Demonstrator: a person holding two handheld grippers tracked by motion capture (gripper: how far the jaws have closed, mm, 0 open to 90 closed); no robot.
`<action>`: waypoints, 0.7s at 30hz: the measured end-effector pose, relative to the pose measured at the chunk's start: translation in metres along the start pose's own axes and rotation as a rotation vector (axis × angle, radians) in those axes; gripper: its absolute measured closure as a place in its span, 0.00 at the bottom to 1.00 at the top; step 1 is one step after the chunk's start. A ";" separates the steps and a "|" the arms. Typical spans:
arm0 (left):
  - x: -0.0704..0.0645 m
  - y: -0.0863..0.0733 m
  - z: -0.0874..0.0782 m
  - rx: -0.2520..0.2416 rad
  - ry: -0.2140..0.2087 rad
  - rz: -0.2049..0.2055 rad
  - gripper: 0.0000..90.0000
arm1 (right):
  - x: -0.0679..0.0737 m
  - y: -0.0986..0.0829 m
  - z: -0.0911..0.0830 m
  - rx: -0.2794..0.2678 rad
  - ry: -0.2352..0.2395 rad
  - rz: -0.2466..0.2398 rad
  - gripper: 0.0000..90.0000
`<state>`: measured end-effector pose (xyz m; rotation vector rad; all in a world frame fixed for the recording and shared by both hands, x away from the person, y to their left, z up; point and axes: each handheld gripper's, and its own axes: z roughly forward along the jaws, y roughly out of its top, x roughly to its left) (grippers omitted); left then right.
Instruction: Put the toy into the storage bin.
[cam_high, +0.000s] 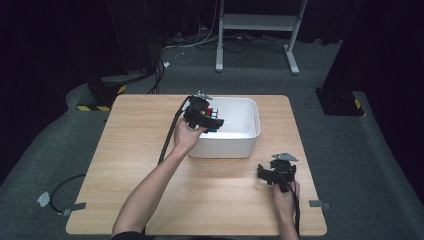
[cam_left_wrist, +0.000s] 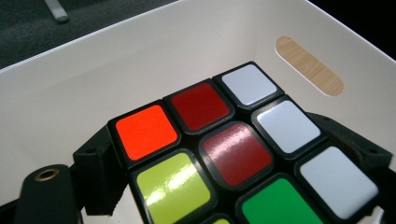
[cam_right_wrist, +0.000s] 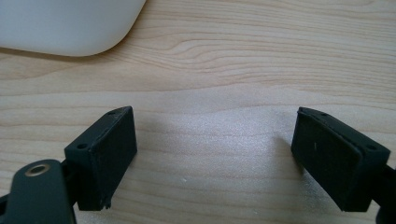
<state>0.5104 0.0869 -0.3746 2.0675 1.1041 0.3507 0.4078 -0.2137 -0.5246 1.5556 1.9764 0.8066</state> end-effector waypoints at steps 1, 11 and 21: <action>0.000 0.000 -0.001 -0.004 0.001 0.002 0.17 | 0.000 0.000 0.000 0.001 0.000 0.002 0.16; -0.002 -0.005 -0.007 -0.014 0.003 0.001 0.17 | 0.000 0.000 0.000 0.001 0.000 0.001 0.16; -0.003 -0.012 -0.012 -0.017 0.023 0.006 0.17 | 0.000 0.000 0.000 0.000 0.000 0.000 0.16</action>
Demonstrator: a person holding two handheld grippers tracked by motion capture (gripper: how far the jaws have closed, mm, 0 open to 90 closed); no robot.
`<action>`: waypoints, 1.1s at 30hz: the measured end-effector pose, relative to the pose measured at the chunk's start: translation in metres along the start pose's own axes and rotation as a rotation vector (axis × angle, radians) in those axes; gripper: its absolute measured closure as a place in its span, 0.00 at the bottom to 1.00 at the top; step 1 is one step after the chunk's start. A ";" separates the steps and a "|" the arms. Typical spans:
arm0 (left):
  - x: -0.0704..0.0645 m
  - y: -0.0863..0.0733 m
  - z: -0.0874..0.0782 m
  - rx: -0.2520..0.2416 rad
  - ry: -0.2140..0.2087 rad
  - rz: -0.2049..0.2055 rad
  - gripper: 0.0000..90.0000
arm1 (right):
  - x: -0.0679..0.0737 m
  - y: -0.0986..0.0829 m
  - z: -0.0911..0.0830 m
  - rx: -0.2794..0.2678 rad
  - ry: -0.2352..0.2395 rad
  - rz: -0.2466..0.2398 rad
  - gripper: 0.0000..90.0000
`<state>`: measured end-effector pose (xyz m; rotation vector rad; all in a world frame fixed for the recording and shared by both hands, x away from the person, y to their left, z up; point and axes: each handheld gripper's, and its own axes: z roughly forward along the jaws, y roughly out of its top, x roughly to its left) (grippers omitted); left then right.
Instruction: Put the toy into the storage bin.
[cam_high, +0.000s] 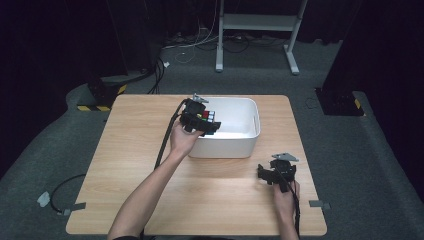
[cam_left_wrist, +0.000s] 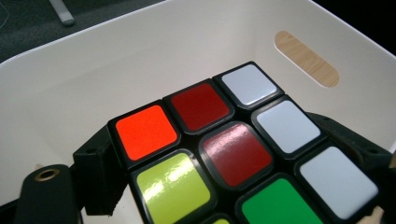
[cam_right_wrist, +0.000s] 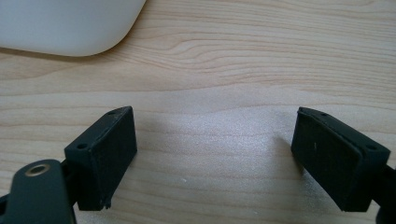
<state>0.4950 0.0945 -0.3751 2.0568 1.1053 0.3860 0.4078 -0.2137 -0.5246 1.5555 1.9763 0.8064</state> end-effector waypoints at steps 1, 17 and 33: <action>0.000 0.000 0.000 -0.001 0.003 0.004 0.17 | 0.000 0.000 0.000 0.001 0.001 0.001 0.16; -0.003 -0.007 0.001 0.005 0.010 0.001 0.17 | 0.000 0.000 0.000 0.001 0.000 0.002 0.16; -0.003 -0.013 0.003 0.021 0.009 0.007 0.17 | 0.000 0.000 0.000 0.002 0.000 0.001 0.16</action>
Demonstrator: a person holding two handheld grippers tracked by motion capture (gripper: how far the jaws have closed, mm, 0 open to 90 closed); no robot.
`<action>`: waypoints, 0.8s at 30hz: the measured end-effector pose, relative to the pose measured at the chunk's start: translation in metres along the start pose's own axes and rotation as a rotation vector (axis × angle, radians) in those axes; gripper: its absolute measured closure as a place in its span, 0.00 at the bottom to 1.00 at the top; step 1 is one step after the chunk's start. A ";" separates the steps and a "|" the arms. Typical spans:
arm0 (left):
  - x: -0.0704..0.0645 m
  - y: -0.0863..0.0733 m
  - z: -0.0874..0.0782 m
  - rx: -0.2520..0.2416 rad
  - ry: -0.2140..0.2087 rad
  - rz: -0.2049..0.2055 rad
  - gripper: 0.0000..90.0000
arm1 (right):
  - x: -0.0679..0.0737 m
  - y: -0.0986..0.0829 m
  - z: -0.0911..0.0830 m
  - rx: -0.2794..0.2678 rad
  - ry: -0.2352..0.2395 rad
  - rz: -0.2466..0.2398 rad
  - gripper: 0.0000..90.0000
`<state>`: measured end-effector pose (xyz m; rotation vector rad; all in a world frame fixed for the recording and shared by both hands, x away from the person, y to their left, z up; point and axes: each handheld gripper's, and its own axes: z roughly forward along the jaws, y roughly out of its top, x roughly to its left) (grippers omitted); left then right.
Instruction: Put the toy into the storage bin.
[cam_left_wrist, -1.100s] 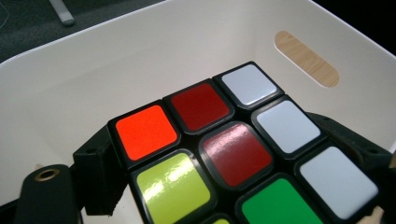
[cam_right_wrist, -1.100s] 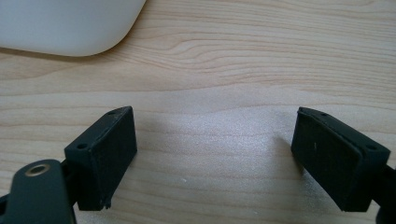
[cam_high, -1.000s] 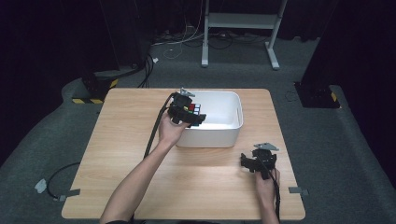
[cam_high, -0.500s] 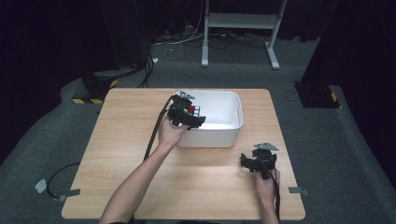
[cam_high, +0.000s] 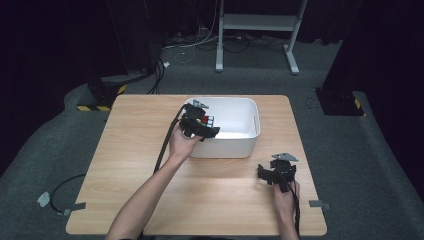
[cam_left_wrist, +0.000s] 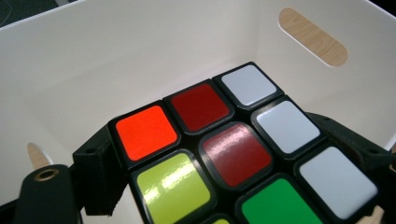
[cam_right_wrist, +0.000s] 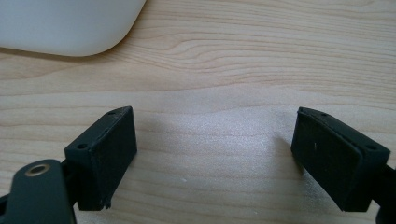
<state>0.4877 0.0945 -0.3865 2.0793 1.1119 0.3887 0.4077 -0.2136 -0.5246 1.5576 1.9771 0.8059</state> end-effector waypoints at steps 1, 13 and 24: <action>0.000 0.000 0.000 -0.001 0.000 0.001 0.17 | 0.000 0.000 0.000 0.000 0.000 0.000 0.16; -0.003 -0.001 0.006 0.028 -0.026 0.030 0.16 | 0.000 0.000 0.000 -0.001 0.000 0.000 0.16; -0.003 0.000 0.000 -0.008 -0.049 0.017 0.15 | 0.000 0.000 0.000 -0.001 0.002 -0.005 0.15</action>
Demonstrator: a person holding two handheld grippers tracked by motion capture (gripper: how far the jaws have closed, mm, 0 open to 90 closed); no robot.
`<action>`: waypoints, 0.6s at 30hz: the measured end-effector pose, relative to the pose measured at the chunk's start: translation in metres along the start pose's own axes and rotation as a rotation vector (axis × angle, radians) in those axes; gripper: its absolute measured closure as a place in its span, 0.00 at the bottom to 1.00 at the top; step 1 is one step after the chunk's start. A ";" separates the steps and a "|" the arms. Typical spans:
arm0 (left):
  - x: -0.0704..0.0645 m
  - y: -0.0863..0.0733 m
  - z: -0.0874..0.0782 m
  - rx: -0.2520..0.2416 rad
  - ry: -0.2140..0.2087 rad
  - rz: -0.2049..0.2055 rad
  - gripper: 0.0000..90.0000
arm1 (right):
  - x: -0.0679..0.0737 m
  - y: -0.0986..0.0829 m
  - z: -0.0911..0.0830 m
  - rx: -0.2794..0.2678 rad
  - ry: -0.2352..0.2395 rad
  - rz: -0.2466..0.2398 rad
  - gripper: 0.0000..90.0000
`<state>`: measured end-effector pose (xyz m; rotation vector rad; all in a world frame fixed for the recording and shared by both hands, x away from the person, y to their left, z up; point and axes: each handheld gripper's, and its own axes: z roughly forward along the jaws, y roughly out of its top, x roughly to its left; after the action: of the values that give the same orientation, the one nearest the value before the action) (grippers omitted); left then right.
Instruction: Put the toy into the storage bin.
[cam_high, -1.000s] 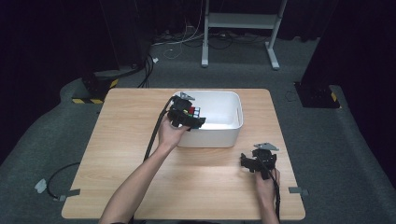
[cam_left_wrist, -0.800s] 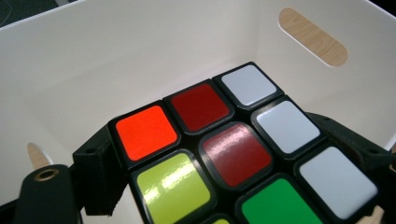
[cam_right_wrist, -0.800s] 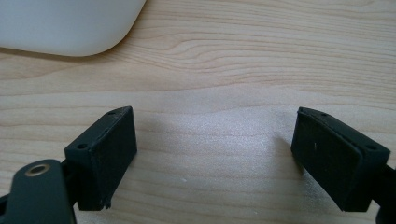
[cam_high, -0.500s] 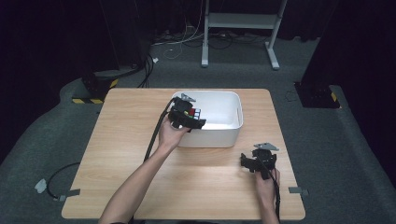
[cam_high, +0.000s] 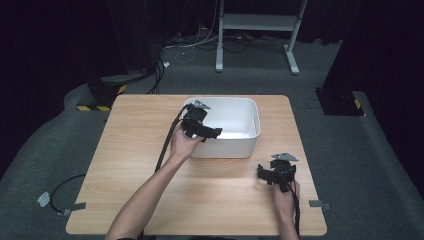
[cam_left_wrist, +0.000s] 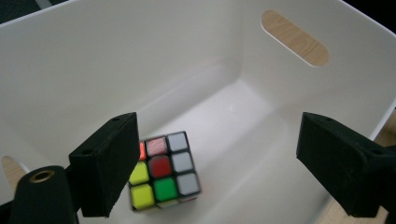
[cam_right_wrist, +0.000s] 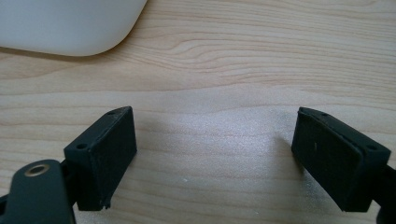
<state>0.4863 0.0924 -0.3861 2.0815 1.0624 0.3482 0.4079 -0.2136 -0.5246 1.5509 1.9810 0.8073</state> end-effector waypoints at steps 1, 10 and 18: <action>0.000 0.000 -0.001 -0.004 -0.001 0.000 0.15 | 0.000 0.000 0.000 0.000 0.000 0.000 0.15; 0.002 0.001 -0.015 -0.042 0.006 0.006 0.16 | 0.000 0.000 0.000 0.000 0.001 0.000 0.15; 0.003 0.000 -0.028 -0.070 0.015 0.015 0.16 | 0.000 0.000 0.000 0.000 0.001 0.000 0.15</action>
<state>0.4732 0.1089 -0.3680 2.0288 1.0298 0.4032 0.4079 -0.2135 -0.5246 1.5506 1.9825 0.8080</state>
